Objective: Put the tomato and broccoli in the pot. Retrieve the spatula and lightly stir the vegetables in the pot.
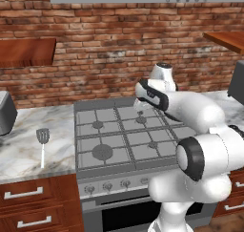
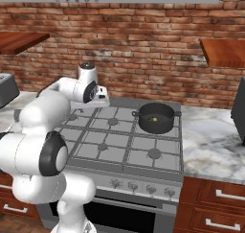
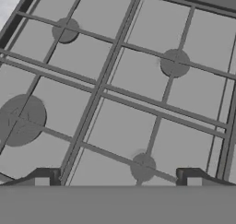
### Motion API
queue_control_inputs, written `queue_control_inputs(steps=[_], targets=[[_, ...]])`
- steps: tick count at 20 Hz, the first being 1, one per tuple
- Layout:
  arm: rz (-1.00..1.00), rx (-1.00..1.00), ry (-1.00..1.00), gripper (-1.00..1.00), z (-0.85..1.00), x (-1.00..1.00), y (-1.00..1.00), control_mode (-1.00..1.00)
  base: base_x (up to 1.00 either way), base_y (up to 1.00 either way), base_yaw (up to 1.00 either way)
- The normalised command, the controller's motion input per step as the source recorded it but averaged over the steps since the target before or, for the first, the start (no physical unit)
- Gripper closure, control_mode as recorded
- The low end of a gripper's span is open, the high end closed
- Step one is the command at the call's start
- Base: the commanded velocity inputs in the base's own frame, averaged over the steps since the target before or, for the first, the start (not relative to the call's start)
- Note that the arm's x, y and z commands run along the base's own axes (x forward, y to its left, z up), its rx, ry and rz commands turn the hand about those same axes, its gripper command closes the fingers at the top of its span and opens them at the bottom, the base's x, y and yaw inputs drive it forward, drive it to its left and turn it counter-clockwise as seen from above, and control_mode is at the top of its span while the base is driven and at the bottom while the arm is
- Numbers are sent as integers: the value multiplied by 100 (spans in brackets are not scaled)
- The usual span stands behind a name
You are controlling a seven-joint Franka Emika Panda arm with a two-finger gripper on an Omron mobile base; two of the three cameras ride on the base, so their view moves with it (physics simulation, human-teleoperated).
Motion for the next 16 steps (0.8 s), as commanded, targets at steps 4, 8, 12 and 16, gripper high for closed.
queue_control_inputs(steps=[4,8,12,16], targets=[[10,0,0,-100,0,-42,100,-100,0,0,0],[9,0,0,-100,0,-40,100,-100,0,0,0],[8,-1,-2,-100,0,-39,99,-100,0,0,0],[9,-1,-6,-100,0,-41,100,-100,0,0,0]])
